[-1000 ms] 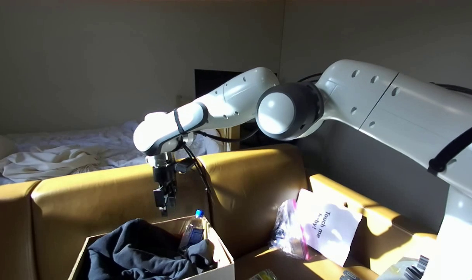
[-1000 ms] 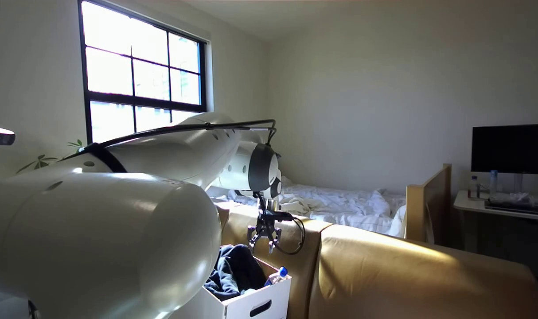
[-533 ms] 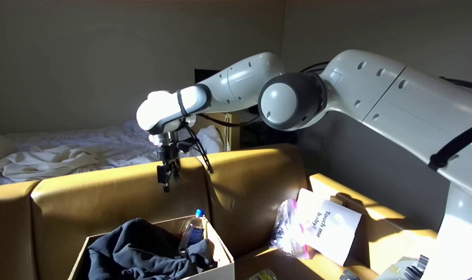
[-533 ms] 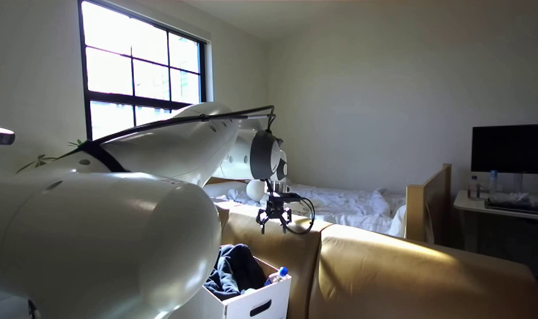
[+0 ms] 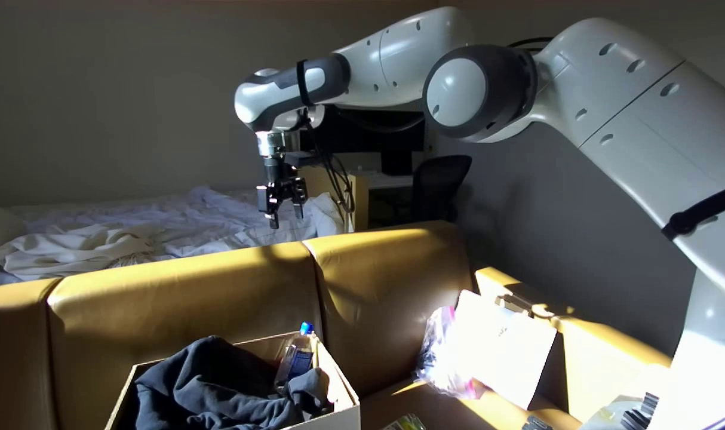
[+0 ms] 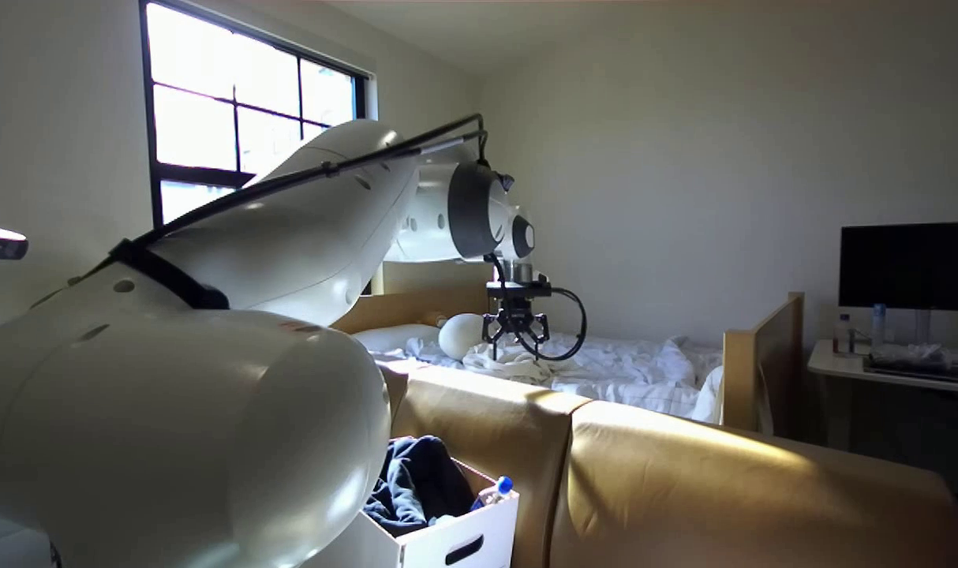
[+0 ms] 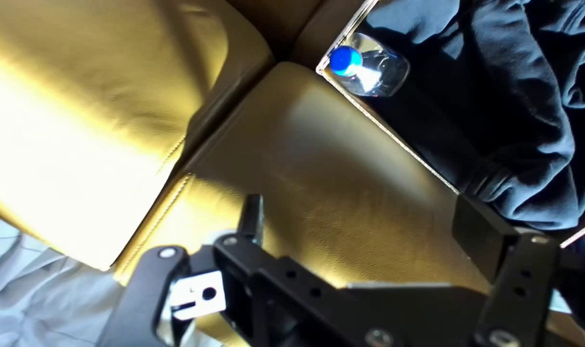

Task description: Put the water bottle in the box.

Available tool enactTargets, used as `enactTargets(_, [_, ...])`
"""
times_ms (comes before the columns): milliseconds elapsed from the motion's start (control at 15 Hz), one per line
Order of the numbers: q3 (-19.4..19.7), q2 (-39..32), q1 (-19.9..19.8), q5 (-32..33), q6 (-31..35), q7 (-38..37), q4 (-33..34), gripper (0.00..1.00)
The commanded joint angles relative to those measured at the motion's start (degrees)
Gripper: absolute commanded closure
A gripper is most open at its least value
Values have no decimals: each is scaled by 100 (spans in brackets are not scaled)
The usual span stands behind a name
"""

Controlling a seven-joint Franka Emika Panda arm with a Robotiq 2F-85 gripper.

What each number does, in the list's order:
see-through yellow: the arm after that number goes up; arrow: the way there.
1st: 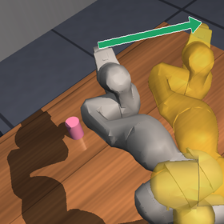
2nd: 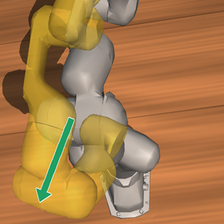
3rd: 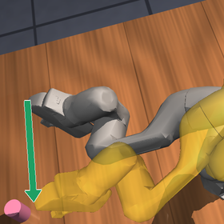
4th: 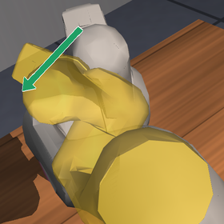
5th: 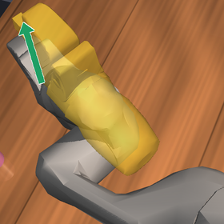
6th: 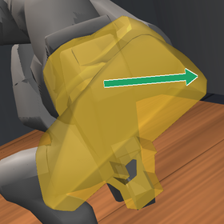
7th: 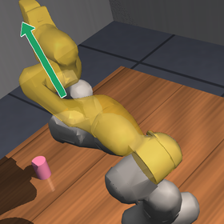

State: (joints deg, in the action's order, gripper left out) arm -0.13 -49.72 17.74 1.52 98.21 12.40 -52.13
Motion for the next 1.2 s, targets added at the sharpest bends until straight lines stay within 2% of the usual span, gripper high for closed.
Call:
enactTargets(0, [264, 1168, -134, -21, 279, -771, -1135, 0])
enactTargets(600, [1188, 3426, -112, 191, 585, -2643, -3067, 0])
enactTargets(800, [1367, 4087, -196, 249, 797, -2678, -3812, 0])
enactTargets(867, [815, 3467, -615, 288, 427, -2561, -2905, 0])
enactTargets(1133, [888, 3946, -679, 250, 590, -2545, -3516, 0])
